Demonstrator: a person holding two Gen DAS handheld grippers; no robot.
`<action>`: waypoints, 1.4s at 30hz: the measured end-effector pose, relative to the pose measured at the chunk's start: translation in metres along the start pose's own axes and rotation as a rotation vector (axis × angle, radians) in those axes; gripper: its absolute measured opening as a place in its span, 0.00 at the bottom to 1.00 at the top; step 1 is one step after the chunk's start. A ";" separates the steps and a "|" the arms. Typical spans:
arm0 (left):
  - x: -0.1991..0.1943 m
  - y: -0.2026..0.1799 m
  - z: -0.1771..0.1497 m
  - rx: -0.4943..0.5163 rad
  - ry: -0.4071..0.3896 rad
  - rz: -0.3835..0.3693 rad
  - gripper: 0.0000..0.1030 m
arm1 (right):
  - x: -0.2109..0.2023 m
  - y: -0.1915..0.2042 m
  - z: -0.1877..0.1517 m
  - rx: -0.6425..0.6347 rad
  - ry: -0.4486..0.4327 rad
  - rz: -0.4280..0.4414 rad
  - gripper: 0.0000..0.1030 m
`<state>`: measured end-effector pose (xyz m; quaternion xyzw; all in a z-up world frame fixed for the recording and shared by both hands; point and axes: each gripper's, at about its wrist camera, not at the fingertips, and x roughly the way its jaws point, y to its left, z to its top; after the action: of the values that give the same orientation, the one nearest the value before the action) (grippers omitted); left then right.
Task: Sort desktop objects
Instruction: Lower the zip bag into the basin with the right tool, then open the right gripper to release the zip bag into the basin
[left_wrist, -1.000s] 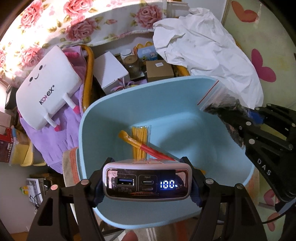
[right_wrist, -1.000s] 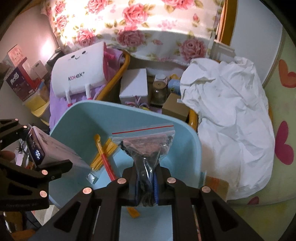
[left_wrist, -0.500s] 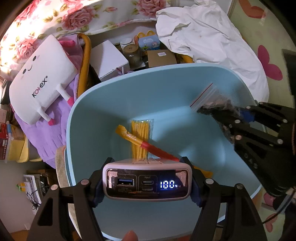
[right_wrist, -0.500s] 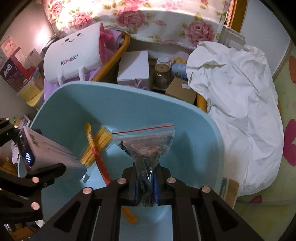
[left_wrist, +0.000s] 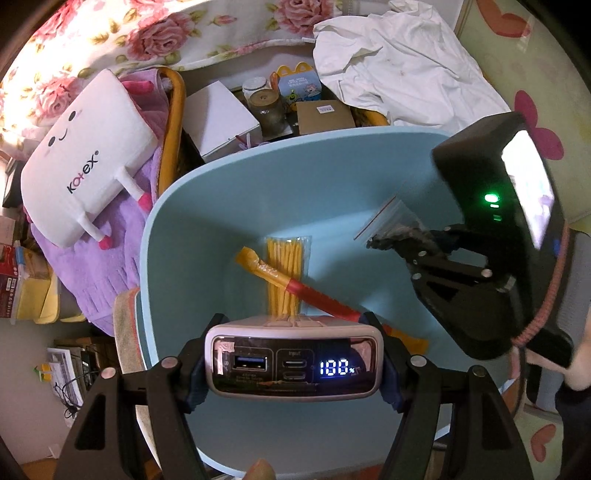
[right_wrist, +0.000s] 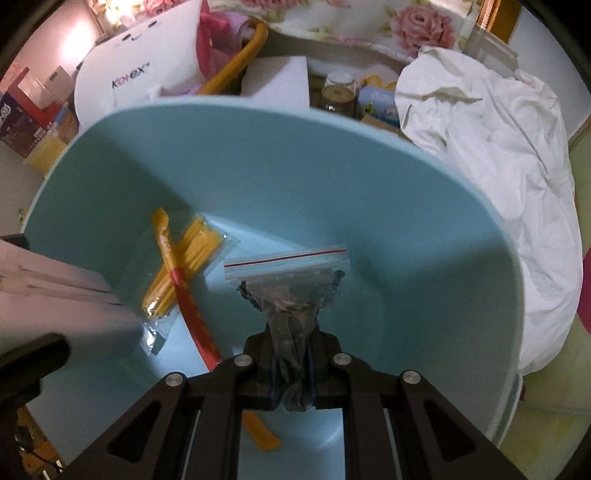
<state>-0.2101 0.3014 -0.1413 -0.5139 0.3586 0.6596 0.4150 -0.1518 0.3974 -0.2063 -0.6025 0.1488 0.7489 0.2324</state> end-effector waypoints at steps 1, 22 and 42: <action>0.000 0.000 0.000 0.001 0.000 0.001 0.73 | 0.003 -0.001 0.000 0.002 0.012 0.001 0.11; 0.000 0.001 -0.001 0.010 -0.002 0.005 0.73 | 0.053 -0.005 0.004 0.030 0.244 0.055 0.14; -0.003 -0.002 0.000 0.024 -0.001 0.003 0.73 | -0.025 -0.005 -0.026 0.054 0.073 0.051 0.78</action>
<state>-0.2082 0.3016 -0.1382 -0.5079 0.3670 0.6562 0.4204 -0.1230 0.3845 -0.1875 -0.6190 0.1929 0.7277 0.2237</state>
